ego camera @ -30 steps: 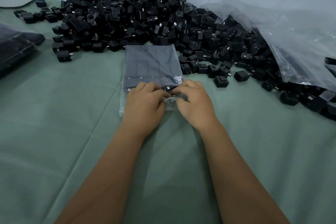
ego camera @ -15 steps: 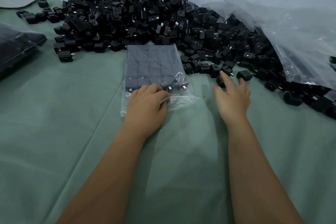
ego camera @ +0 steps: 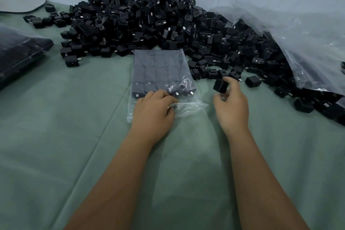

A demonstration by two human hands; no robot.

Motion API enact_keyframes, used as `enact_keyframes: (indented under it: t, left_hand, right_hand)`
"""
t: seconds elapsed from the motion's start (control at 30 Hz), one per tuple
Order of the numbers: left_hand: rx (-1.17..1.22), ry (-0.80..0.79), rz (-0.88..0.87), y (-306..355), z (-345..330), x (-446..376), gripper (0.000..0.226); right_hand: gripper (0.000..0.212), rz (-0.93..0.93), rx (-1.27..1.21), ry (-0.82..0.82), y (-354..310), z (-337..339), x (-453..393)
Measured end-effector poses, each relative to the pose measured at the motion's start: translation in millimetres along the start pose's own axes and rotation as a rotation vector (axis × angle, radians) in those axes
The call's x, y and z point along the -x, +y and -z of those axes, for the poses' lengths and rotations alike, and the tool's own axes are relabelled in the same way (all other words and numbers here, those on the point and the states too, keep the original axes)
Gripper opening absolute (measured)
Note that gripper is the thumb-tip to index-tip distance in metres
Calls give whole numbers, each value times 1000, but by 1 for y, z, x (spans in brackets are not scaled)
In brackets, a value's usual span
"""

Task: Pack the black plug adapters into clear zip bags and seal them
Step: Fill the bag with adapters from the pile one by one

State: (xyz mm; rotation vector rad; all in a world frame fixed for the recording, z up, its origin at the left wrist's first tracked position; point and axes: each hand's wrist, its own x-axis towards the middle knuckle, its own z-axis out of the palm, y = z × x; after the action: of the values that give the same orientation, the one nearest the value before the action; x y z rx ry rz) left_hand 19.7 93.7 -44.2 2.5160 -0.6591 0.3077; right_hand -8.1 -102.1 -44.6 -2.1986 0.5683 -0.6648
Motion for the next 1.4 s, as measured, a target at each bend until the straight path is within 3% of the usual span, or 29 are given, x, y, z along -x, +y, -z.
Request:
enact_keyframes:
  t: [0.13,0.37,0.6,0.77,0.83,0.97,1.2,1.3,1.4]
  left_hand:
    - [5,1,-6,-1,-1,-1,26]
    - [18,1,-20,-3,-2,0,27]
    - [83,-27,-17,-6,1,1,31]
    - [171,-68,-89,-18,18,5,32]
    - [122,49,-104,-29,24,10,27]
    - [205,258,115,-40,29,17,23]
    - [61,171,56,-35,22,10,16]
    - [164,212,98,-36,22,7,10]
    - [172,284,147,-37,23,5,10]
  right_hand:
    - [49,60,3,-9,-3,-8,3]
    - [37,119,-139,142,-10,-8,5]
    - [37,269,-172,148,-24,-17,19]
    - [39,300,-288,73,-39,-24,29]
    - [42,297,-362,43,-43,-26,33]
    - [38,290,-415,-8,-45,-29,40]
    - [17,470,-448,-204,-55,-33,66]
    - [17,584,-280,-230,-58,-40,72]
    - [22,569,2,-163,-58,-42,70]
